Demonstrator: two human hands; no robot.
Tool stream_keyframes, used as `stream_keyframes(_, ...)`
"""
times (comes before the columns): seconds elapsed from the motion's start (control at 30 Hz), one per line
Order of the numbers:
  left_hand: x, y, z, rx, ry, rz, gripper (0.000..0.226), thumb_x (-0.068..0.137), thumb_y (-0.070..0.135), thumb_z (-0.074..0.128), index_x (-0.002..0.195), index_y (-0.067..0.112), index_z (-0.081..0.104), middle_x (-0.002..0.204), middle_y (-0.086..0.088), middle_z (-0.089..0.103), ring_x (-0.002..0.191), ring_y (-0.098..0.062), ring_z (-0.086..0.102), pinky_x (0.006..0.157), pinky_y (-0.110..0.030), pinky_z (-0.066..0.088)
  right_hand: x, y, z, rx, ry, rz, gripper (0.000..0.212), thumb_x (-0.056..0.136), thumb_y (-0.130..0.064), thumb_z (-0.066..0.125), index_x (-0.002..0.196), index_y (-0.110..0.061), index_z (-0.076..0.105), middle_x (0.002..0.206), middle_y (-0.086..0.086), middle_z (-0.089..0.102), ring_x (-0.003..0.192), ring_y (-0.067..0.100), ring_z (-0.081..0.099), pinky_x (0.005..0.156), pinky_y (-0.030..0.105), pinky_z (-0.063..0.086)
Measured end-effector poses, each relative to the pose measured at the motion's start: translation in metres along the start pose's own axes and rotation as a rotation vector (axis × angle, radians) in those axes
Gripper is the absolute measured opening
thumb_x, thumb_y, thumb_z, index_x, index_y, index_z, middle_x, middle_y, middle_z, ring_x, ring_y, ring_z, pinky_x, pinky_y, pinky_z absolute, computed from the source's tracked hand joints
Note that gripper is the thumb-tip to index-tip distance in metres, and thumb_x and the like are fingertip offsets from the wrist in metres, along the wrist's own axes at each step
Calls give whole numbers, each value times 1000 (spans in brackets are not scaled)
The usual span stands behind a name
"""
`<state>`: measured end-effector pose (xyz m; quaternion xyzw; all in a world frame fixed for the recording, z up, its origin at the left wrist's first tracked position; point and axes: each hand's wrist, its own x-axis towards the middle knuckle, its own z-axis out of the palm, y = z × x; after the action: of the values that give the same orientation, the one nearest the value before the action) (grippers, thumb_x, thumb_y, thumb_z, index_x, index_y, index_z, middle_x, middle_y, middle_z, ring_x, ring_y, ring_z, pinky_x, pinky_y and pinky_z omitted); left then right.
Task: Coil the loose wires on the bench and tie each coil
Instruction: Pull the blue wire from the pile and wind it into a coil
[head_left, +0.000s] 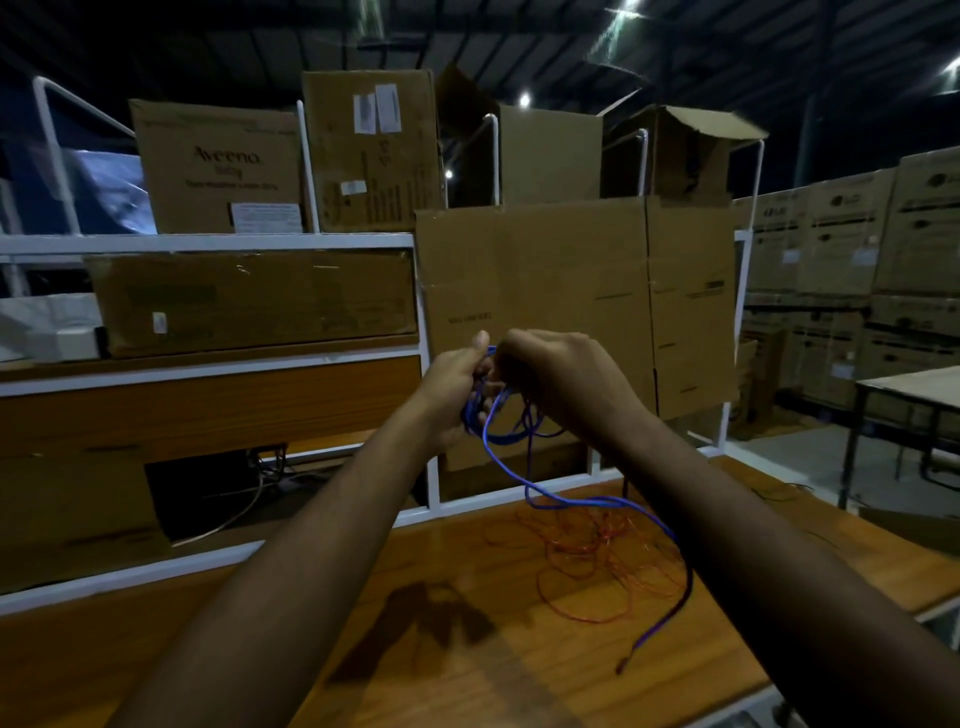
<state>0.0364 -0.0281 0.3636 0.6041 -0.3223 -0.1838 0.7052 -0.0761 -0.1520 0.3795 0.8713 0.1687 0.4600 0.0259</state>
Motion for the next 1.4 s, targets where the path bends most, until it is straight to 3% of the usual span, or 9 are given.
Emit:
stream_keyframes(0.13,-10,6,4,118,-100,-60,51,104,52,34,66,19,44,55,4,30,42,-9,22,41,-22,16,5,9,-6,1,-91,19,19,90,-33,58,99,-19,67,82,-5,69,69,8,65,60,32,57)
stream_keyframes(0.27,-12,10,2,154,-129,-107,45,103,49,38,75,17,52,56,4,30,44,-9,22,39,-20,17,-1,21,-5,138,-174,37,15,85,-18,75,98,-20,69,89,-10,67,78,1,64,69,21,55)
stream_keyframes(0.47,-11,14,-13,322,-44,1,40,98,42,58,66,20,47,55,3,31,45,-12,23,45,-25,18,-24,43,4,210,-177,248,15,83,-26,77,95,-18,73,93,-8,66,83,5,65,73,27,58)
stream_keyframes(0.63,-5,21,-27,247,28,21,41,97,43,58,66,21,42,54,4,28,43,-12,21,43,-22,17,-39,55,-1,477,-195,467,21,91,-4,67,99,-22,76,87,-9,75,79,0,69,77,26,58)
stream_keyframes(0.77,-2,19,-27,245,44,33,41,98,41,58,65,22,41,51,6,29,40,-11,22,39,-21,20,-35,44,5,694,-197,554,16,99,-24,59,109,-20,69,97,-2,73,75,10,65,70,32,57)
stream_keyframes(0.9,0,16,-18,219,50,38,40,98,40,58,67,20,43,52,5,32,40,-10,24,39,-21,20,-28,28,14,565,-371,492,30,85,-37,74,111,-25,64,97,-8,69,85,-1,65,72,18,53)
stream_keyframes(1.0,1,13,-17,173,43,19,39,97,41,58,68,20,44,51,6,33,40,-9,26,38,-21,21,-32,24,20,593,-304,487,19,86,-21,77,102,-22,66,87,-4,72,76,1,68,69,19,54)
stream_keyframes(1.23,2,6,-12,152,99,5,38,98,40,58,69,20,43,52,5,32,40,-10,25,40,-21,20,-36,16,36,509,-235,468,15,84,-21,78,89,-20,64,74,-4,67,66,1,64,65,21,51)
stream_keyframes(1.4,4,1,-12,156,137,22,40,99,39,57,68,20,42,55,2,30,41,-11,24,42,-22,19,-46,12,40,1039,-90,610,2,95,-4,64,94,-5,65,85,20,64,69,25,68,67,30,56)
